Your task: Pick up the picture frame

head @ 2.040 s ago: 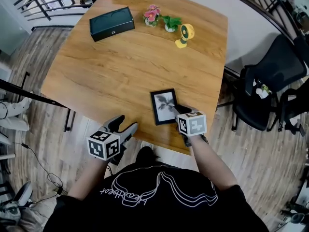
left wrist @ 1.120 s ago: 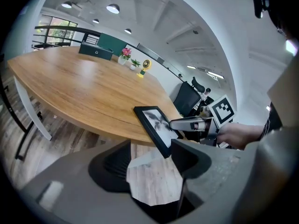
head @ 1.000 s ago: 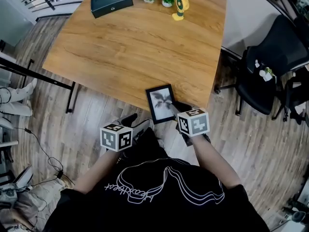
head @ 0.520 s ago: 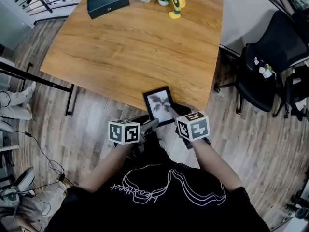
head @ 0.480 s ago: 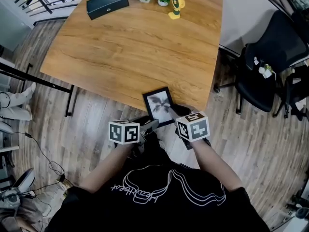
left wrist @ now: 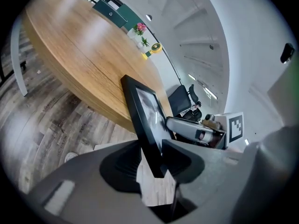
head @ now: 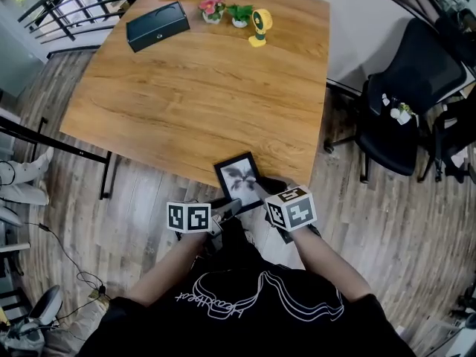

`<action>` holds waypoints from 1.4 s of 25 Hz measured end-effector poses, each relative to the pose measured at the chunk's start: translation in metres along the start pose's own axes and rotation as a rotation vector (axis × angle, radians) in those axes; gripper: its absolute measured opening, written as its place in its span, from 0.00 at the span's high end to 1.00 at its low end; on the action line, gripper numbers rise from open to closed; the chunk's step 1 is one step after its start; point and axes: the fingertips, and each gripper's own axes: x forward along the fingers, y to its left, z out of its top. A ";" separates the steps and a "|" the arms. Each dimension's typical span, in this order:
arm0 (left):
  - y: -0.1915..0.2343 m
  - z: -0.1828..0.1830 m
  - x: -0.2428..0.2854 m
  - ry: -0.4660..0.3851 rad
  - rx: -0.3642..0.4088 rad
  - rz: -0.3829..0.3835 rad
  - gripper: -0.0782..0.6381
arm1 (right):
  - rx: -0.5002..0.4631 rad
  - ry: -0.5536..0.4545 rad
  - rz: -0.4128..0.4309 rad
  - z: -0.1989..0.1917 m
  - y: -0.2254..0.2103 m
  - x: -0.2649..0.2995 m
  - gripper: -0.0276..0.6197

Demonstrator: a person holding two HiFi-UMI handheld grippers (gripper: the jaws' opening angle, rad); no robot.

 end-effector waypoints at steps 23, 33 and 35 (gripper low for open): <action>-0.091 0.035 -0.061 -0.223 0.229 -0.052 0.78 | 0.028 -0.171 0.099 0.017 0.018 -0.083 0.77; -0.211 0.088 -0.116 -0.453 0.495 -0.121 0.78 | -0.031 -0.515 0.041 0.097 0.025 -0.217 0.92; -0.233 0.091 -0.125 -0.482 0.534 -0.146 0.78 | -0.044 -0.570 0.076 0.108 0.036 -0.238 0.92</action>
